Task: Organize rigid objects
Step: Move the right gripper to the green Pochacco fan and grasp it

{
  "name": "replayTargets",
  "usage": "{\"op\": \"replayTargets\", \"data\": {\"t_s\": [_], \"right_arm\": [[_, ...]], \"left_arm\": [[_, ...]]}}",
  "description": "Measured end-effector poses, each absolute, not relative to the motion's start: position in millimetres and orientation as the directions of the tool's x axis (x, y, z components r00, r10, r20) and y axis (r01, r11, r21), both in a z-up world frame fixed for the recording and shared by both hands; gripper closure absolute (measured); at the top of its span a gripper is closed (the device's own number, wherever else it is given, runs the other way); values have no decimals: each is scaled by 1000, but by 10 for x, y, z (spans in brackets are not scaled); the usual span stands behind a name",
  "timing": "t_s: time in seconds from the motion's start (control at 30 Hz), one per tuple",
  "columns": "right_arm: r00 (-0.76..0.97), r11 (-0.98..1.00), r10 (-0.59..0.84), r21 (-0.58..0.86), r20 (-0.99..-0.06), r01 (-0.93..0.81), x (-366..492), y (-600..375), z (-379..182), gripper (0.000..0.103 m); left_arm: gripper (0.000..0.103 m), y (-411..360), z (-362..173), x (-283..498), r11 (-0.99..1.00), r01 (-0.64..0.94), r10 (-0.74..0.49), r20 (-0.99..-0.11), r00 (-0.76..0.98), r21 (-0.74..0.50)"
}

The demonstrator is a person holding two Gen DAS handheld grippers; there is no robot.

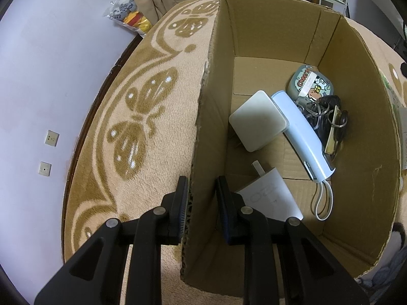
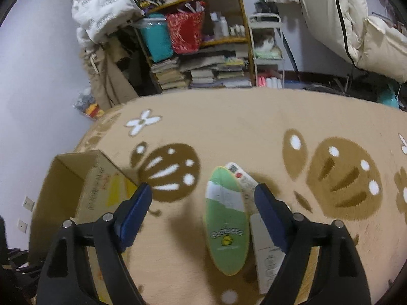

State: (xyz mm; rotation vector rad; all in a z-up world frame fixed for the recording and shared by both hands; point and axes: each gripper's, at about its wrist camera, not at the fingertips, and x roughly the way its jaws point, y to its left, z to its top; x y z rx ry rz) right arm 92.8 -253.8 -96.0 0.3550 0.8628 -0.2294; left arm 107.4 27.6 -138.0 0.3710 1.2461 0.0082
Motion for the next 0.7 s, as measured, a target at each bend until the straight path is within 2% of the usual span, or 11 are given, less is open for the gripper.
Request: {"op": "replayTargets", "data": {"t_s": [0.33, 0.7], "right_arm": [[575, 855, 122, 380, -809, 353, 1033, -2868, -1314, 16], [543, 847, 166, 401, -823, 348, 1135, -2847, -1434, 16]], "left_arm": [[81, 273, -1379, 1079, 942, 193, 204, -924, 324, 275], [81, 281, -1382, 1073, 940, 195, 206, -923, 325, 279]]}}
